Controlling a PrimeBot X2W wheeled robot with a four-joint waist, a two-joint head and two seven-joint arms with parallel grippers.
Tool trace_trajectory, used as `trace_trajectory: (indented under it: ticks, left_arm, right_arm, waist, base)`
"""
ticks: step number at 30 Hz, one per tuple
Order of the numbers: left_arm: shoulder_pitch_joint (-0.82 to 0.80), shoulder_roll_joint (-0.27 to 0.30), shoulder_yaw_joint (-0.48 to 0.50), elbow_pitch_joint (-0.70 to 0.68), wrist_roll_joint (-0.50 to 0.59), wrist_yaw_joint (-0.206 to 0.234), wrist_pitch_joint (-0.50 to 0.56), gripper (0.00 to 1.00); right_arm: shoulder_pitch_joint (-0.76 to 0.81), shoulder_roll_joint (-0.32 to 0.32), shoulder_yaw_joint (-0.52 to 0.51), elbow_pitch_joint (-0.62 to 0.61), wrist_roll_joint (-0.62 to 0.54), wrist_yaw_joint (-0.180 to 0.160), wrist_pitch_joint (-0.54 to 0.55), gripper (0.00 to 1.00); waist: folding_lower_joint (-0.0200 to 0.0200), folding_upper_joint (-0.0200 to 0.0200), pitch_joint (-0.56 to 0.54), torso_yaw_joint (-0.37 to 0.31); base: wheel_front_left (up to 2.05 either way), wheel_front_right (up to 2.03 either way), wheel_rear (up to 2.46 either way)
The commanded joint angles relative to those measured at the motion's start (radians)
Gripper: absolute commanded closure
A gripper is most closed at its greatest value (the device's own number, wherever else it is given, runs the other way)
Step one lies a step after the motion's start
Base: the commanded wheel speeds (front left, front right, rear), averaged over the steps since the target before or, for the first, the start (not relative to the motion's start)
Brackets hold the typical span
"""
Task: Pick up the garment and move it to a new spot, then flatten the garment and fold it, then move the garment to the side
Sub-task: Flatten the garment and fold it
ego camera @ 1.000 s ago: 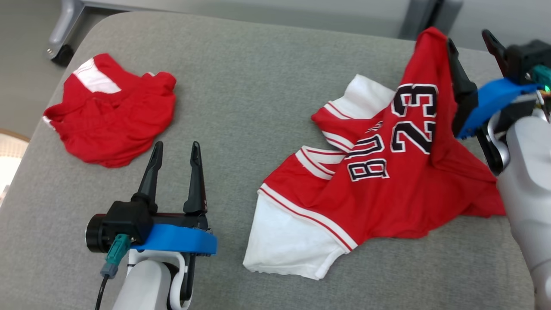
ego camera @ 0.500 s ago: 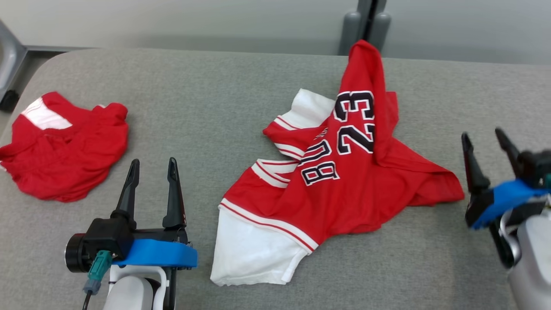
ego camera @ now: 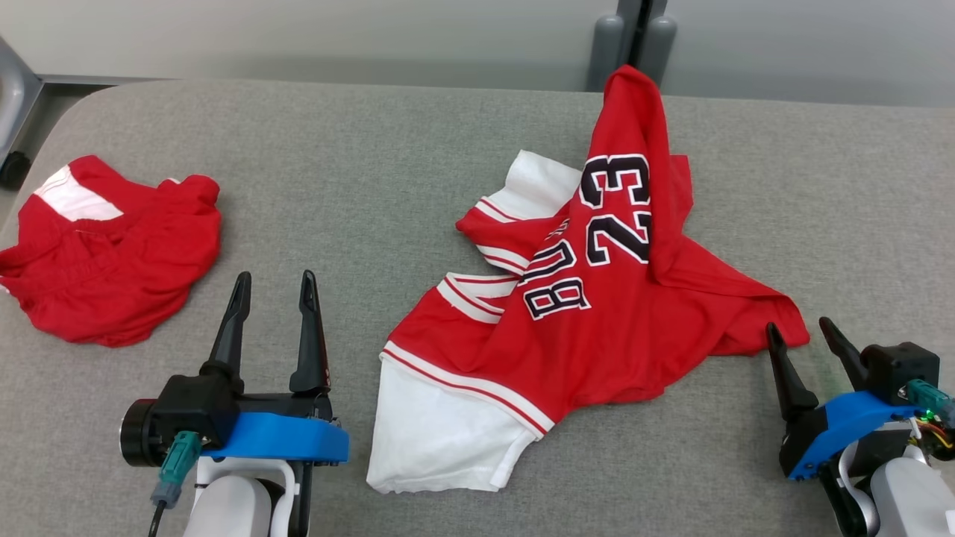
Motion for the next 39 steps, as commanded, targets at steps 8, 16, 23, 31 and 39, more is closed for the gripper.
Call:
trace_trajectory:
  ticks: [8,16,23,31,39]
  left_arm:
    - [-0.02,-0.001,-0.001,0.004,0.002,-0.005,-0.003,0.0]
    - [0.0,0.0,0.003,0.014,0.003,-0.002,-0.003,0.0]
    - [0.028,0.0,0.007,0.02,0.005,-0.002,-0.003,0.0]
    - [0.059,0.0,0.02,0.02,0.011,-0.011,-0.003,0.0]
    - [0.071,0.0,0.024,0.022,0.014,-0.018,-0.003,0.0]
  right_arm:
    - [-0.024,0.02,-0.003,0.098,0.005,0.0,0.007,0.48]
    - [-0.032,0.023,0.041,0.087,0.039,0.0,-0.053,1.0]
    - [0.072,0.033,0.074,-0.083,0.052,0.0,-0.056,1.0]
    - [0.288,0.031,0.091,-0.453,0.04,0.0,0.108,1.0]
    - [0.478,0.059,0.061,-0.664,0.053,0.0,0.276,1.0]
  waist:
    - [0.0001,0.0,0.022,0.026]
    - [0.0001,0.0,-0.009,-0.003]
    - [0.0001,0.0,-0.062,-0.038]
    - [0.0001,0.0,-0.094,-0.086]
    - [0.0001,0.0,-0.102,-0.114]
  base:
    - [0.0,0.0,0.0]
    - [0.0,0.0,0.0]
    - [0.0,0.0,0.0]
    - [0.0,0.0,0.0]
    - [0.0,0.0,0.0]
